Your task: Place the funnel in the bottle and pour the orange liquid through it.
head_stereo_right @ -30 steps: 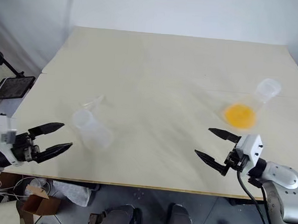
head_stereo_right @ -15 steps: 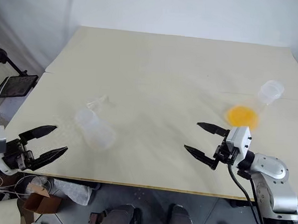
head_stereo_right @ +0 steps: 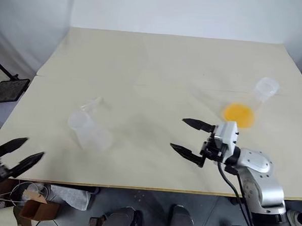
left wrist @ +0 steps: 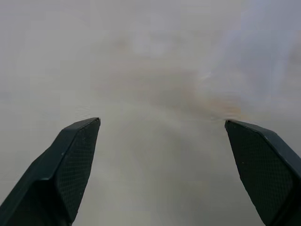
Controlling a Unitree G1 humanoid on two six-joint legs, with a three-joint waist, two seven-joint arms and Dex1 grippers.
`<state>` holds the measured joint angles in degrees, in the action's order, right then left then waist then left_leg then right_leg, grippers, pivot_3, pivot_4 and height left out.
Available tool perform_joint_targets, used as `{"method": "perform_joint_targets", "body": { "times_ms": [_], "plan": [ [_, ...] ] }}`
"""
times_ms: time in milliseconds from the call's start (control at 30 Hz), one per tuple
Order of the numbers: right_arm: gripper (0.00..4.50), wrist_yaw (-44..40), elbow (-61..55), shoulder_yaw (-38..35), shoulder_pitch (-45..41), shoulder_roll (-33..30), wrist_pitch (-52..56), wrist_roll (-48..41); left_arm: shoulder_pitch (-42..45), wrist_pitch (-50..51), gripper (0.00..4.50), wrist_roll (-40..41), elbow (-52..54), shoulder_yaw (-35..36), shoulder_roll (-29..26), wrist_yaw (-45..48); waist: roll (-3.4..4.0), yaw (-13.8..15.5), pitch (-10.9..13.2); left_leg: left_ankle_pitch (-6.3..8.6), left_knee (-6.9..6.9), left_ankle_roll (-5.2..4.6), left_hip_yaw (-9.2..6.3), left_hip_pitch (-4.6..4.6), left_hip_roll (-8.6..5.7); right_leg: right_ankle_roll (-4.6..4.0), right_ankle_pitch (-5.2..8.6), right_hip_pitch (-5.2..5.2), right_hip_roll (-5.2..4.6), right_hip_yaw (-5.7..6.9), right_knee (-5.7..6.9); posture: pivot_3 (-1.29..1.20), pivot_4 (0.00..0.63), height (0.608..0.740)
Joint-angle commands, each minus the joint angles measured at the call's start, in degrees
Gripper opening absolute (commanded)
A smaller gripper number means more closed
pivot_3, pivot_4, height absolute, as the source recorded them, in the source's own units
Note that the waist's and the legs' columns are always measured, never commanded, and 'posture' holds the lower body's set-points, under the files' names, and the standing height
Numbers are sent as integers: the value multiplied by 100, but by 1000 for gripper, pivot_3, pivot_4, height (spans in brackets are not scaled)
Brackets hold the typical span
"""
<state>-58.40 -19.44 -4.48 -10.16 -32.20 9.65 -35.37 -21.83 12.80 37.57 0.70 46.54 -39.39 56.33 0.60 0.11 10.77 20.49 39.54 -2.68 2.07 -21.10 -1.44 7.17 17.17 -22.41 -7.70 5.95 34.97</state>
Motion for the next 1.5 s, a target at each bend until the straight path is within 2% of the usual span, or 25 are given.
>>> {"method": "perform_joint_targets", "body": {
  "times_ms": [33, 200, 300, 400, 600, 767, 933, 1167, 1267, 1367, 1500],
  "plan": [
    [4467, 34, -321, -8, -80, -3, 165, -230, -262, -151, 4500, 34, 112, 243, 3, 151, -4, 49, -2, 2, 1, -2, 0, 1, -3, 0, 0, 3, -5, 0, 0, 0, 150, 740],
    [4467, -64, -324, 15, -77, -69, 276, -259, -503, -60, 4500, 121, 536, -15, -8, 385, -13, 73, -8, 7, 1, 0, -1, 1, -5, -1, 0, 3, -11, -3, -7, 0, 150, 740],
    [4467, -141, -147, -87, 43, -154, 210, -159, -39, 376, 4500, 455, 1270, -426, -122, 138, -13, 100, -8, 7, 2, 0, -3, 0, -4, -2, 0, 3, -12, -3, -8, 0, 150, 740],
    [4467, -163, -21, -142, 123, -182, 117, -58, 588, 602, 4500, 409, 1589, -920, -242, -92, -13, 115, -9, 7, 7, 0, -5, 1, -4, -3, 0, 3, -14, -2, -4, 0, 150, 740],
    [4467, -115, -31, -194, 161, -153, 91, -9, 1663, 881, 4500, 176, 1464, -1794, -400, -245, -11, -8, -9, 8, 4, 2, 3, 1, -2, -3, 0, -3, 7, -2, 8, 0, 150, 740],
    [4467, -4, -116, -180, 212, -113, 77, 25, 2540, 804, 4500, 19, 1024, -2365, -274, -252, -12, -16, -9, 7, 8, 2, 7, 1, 0, -3, 0, -4, 21, 11, 14, 0, 150, 740],
    [4467, 176, -224, -220, 326, -88, 72, 73, 2869, 853, 4500, 48, 988, -2620, -177, -179, -12, -15, -9, 7, 17, 2, 7, 0, -5, -1, -1, -3, 20, 9, 21, 0, 150, 740],
    [4500, 343, -390, -268, 586, -117, 37, 135, 2973, 899, 2399, 105, 1100, -2747, -192, -71, -12, -4, -9, 7, 19, 2, 6, 0, -2, -1, -1, -1, 19, 7, 19, 0, 150, 740],
    [4500, 528, -500, -497, 813, -160, 26, 154, 3359, 1040, 2322, 126, 1214, -3112, -91, -82, -12, 71, -9, 7, 26, 2, 2, -2, -3, -2, -1, 2, 19, 5, 20, 0, 150, 740],
    [4500, 636, -719, -919, 1323, -236, -24, 192, 4155, 1151, 2322, 56, 1071, -3691, 229, -101, -12, 180, -9, 7, 40, 1, -1, -7, -11, 1, -2, 5, 22, 6, 23, 0, 150, 740],
    [4500, 790, -957, -1555, 2127, -223, -137, 243, 5498, 1157, 2322, -451, 148, -4580, 902, -113, -16, 281, -10, 0, 45, -12, -2, -9, -38, 9, -6, 6, 20, 12, 38, 0, 150, 740]
  ]
}}
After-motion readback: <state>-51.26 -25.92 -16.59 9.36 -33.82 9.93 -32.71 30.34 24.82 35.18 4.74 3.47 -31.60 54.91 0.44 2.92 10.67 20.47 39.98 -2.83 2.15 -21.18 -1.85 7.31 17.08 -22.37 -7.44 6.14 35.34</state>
